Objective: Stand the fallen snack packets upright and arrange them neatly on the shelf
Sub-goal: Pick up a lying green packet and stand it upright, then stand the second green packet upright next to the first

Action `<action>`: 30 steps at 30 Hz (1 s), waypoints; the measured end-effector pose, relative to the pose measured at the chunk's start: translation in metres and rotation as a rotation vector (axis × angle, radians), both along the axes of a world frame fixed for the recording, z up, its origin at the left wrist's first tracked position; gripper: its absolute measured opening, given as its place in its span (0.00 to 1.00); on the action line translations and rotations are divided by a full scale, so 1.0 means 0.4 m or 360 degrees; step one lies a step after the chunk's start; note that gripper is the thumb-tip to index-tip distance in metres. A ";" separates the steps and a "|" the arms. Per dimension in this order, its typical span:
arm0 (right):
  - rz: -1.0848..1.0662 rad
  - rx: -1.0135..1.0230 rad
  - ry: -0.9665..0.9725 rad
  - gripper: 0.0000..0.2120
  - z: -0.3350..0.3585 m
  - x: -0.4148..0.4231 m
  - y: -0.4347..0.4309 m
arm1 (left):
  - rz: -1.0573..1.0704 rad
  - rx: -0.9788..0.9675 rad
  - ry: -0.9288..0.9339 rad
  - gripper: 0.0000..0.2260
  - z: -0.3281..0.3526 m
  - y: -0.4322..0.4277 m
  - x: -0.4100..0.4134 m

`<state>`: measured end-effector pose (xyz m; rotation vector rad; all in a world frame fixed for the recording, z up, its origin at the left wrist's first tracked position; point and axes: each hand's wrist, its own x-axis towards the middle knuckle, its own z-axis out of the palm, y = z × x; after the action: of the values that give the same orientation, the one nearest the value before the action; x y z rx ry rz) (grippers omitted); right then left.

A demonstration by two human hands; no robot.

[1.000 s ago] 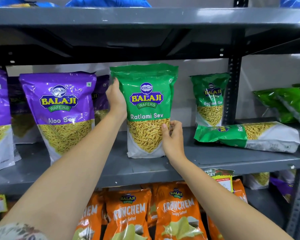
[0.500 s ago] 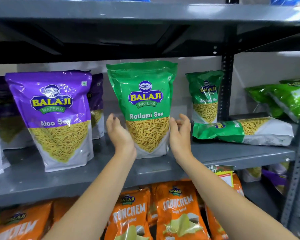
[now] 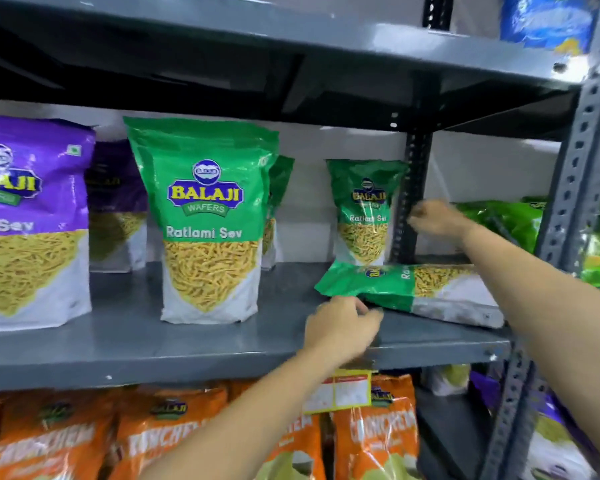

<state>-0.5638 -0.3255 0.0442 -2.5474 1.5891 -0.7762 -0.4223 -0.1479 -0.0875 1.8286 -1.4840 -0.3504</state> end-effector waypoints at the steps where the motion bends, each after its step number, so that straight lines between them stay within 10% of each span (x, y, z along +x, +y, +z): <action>1: -0.0030 0.0043 0.0180 0.14 -0.010 -0.021 -0.020 | -0.0003 0.0153 -0.0015 0.19 0.021 -0.023 -0.013; 9: -0.0045 0.0788 0.0646 0.31 -0.079 -0.057 -0.001 | -0.0122 0.0323 0.0622 0.31 0.053 -0.136 -0.064; 19: 0.0051 0.1021 -0.0166 0.29 -0.121 -0.024 -0.029 | 0.0501 -0.0473 0.2102 0.28 0.092 -0.229 -0.021; 30: 0.0490 0.0751 -0.1374 0.25 -0.173 0.015 0.148 | 0.0377 -0.1139 0.1540 0.22 0.265 -0.112 0.010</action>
<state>-0.5578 -0.2665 -0.0251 -1.6856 0.9214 -1.0828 -0.4181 -0.1928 0.0187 0.9810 -0.5781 -0.4257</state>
